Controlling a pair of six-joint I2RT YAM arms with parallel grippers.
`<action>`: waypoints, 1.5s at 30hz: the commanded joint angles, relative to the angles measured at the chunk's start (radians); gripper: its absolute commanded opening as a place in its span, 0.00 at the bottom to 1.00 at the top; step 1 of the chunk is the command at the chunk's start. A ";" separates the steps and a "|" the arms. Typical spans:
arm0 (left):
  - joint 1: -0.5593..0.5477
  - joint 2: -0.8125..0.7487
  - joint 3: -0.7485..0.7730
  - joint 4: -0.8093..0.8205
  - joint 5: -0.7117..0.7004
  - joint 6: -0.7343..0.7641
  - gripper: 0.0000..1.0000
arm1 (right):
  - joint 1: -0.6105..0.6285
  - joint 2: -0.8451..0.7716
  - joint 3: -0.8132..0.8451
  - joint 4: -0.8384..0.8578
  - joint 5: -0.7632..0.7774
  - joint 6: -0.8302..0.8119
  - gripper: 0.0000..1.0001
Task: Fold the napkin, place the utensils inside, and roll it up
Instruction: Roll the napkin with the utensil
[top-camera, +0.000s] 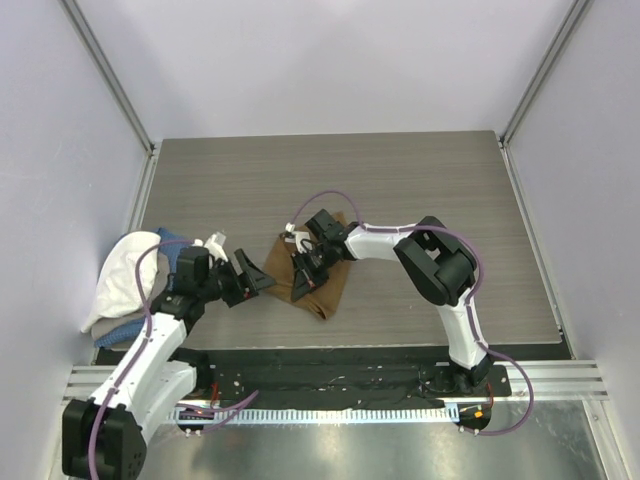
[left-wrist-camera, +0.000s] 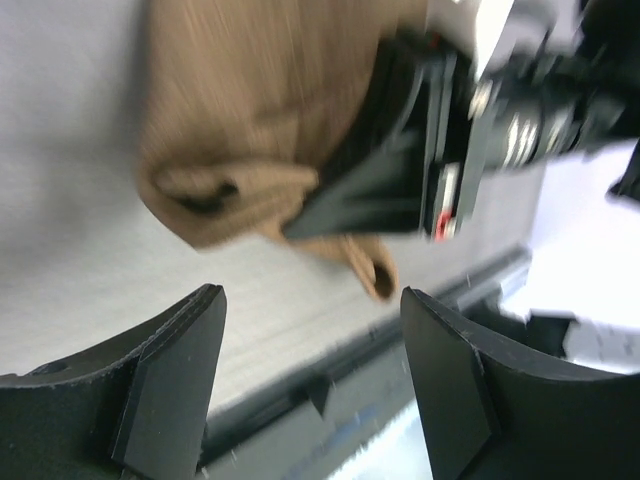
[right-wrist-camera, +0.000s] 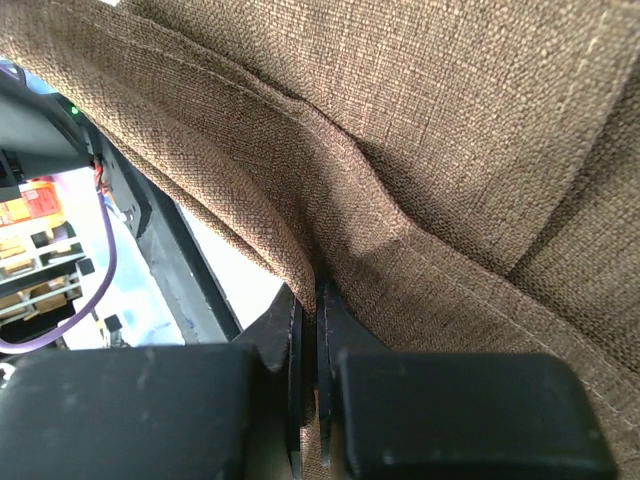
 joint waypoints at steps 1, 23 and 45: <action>-0.044 0.060 0.038 -0.056 0.161 -0.032 0.75 | -0.003 0.031 0.014 -0.018 0.007 0.009 0.01; -0.055 0.502 -0.150 0.893 -0.040 -0.182 0.73 | -0.003 0.045 -0.015 0.005 0.010 0.018 0.01; -0.052 0.228 -0.006 0.263 -0.360 0.102 0.82 | -0.025 0.068 -0.067 0.075 -0.005 0.069 0.01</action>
